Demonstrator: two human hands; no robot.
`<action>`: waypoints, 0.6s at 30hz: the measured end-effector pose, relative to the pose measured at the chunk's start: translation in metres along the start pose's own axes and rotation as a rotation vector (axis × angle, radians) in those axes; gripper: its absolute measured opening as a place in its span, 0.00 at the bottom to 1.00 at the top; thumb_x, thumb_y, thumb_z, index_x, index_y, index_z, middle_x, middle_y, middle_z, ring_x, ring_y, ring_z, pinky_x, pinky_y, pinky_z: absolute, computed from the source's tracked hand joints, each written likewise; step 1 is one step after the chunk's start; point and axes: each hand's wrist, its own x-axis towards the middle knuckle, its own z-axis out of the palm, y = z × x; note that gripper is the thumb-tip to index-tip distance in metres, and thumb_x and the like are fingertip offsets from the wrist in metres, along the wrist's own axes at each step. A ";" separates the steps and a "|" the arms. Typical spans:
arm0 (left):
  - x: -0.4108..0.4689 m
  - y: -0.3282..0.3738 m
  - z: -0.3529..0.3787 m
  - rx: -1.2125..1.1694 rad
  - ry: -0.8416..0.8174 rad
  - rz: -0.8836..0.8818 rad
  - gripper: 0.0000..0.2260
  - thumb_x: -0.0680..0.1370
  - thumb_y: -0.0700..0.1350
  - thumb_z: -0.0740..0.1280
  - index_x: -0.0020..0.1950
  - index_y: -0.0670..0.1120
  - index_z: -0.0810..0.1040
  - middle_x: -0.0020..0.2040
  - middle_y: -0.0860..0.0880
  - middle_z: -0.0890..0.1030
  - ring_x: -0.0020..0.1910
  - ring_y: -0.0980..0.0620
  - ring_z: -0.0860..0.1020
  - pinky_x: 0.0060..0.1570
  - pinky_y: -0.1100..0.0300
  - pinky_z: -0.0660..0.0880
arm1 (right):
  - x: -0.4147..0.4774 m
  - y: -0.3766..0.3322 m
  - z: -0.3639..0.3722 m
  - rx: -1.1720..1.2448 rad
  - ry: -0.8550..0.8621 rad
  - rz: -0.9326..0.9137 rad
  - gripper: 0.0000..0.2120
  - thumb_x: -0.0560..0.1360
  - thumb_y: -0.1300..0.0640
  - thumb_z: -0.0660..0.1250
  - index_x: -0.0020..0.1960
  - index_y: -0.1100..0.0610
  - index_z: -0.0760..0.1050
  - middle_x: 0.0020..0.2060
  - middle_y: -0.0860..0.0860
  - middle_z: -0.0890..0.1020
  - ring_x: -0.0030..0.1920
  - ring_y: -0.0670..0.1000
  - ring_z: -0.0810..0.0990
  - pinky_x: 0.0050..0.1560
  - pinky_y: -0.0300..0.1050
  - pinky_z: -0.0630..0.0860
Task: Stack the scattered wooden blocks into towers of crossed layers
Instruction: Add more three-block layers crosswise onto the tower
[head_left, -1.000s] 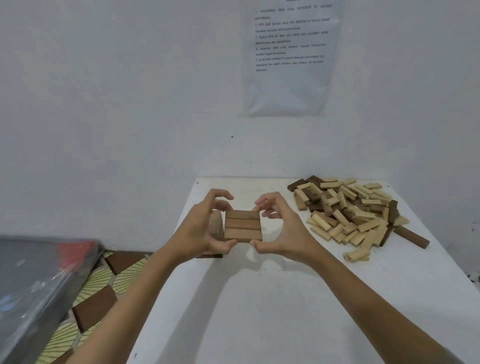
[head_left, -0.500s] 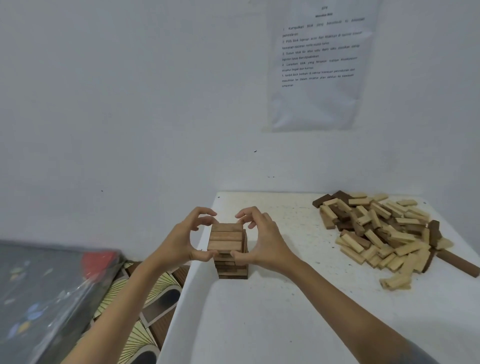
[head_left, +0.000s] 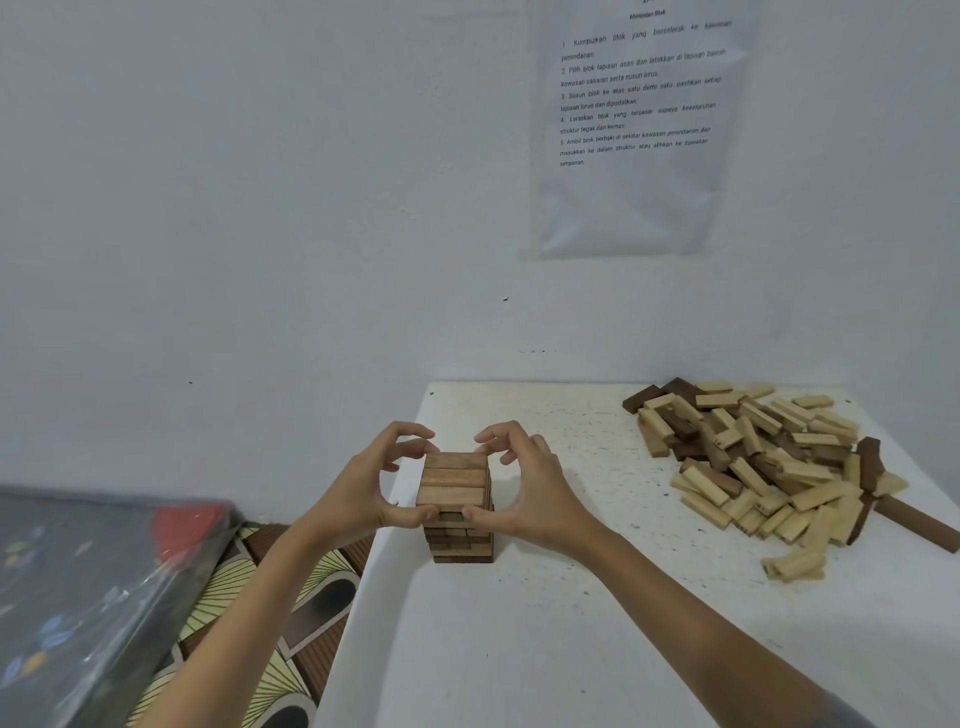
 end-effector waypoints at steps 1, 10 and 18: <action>0.000 -0.001 0.000 -0.003 0.002 -0.004 0.34 0.62 0.57 0.77 0.64 0.56 0.67 0.59 0.61 0.78 0.64 0.59 0.73 0.59 0.65 0.67 | 0.000 0.000 0.000 -0.001 -0.002 0.001 0.30 0.64 0.51 0.77 0.60 0.42 0.65 0.54 0.39 0.75 0.56 0.41 0.67 0.60 0.43 0.64; -0.001 -0.004 0.002 -0.017 -0.003 -0.029 0.35 0.62 0.58 0.77 0.65 0.56 0.67 0.59 0.63 0.78 0.64 0.59 0.74 0.58 0.67 0.67 | -0.001 0.000 0.002 -0.003 -0.008 0.005 0.30 0.65 0.51 0.77 0.61 0.42 0.65 0.56 0.39 0.74 0.56 0.43 0.68 0.61 0.46 0.66; -0.002 -0.004 0.001 -0.049 -0.054 -0.034 0.33 0.64 0.57 0.76 0.66 0.57 0.67 0.61 0.63 0.76 0.64 0.58 0.73 0.58 0.66 0.69 | -0.002 0.000 0.003 0.006 -0.036 0.023 0.31 0.66 0.51 0.76 0.62 0.42 0.64 0.58 0.39 0.72 0.56 0.44 0.67 0.62 0.49 0.68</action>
